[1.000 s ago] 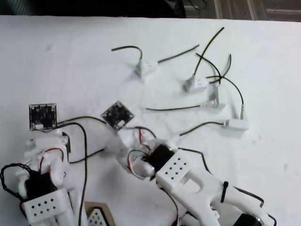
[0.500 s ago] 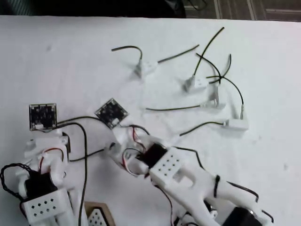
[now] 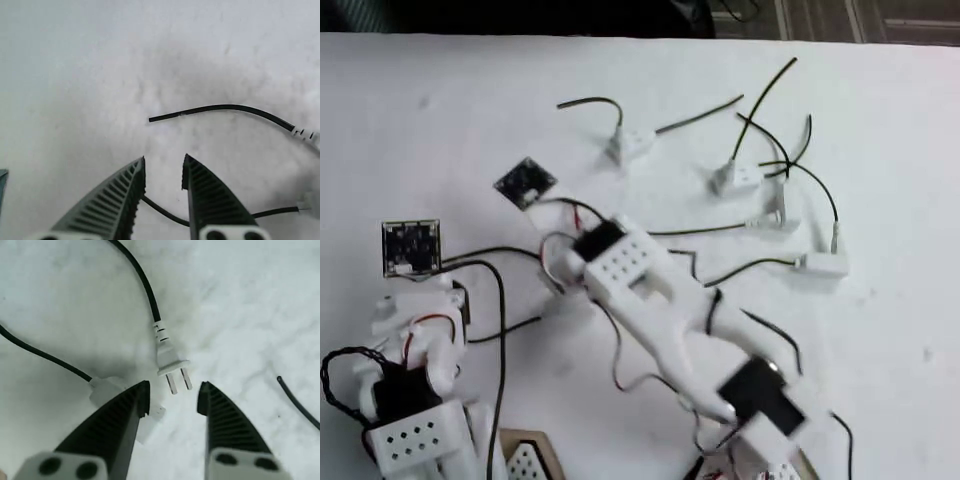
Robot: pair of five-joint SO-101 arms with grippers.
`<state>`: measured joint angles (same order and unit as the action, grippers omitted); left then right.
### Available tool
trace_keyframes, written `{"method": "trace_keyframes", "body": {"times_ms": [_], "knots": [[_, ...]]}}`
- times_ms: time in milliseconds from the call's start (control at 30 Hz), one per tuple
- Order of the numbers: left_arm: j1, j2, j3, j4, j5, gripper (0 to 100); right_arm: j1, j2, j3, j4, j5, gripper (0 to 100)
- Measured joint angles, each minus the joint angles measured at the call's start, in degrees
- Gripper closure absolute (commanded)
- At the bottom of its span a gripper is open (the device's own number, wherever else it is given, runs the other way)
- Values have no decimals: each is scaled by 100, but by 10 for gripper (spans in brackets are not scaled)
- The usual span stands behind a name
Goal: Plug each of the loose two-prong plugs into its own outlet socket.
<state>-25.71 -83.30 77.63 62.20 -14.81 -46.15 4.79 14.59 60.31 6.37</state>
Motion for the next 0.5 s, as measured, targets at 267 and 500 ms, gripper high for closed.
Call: {"method": "trace_keyframes", "body": {"times_ms": [267,500], "knots": [[-9,0,62,0,0,858,0,1609,-1398,475,0,765],[0,0,62,-18,0,858,0,2347,-1916,501,0,766]]}}
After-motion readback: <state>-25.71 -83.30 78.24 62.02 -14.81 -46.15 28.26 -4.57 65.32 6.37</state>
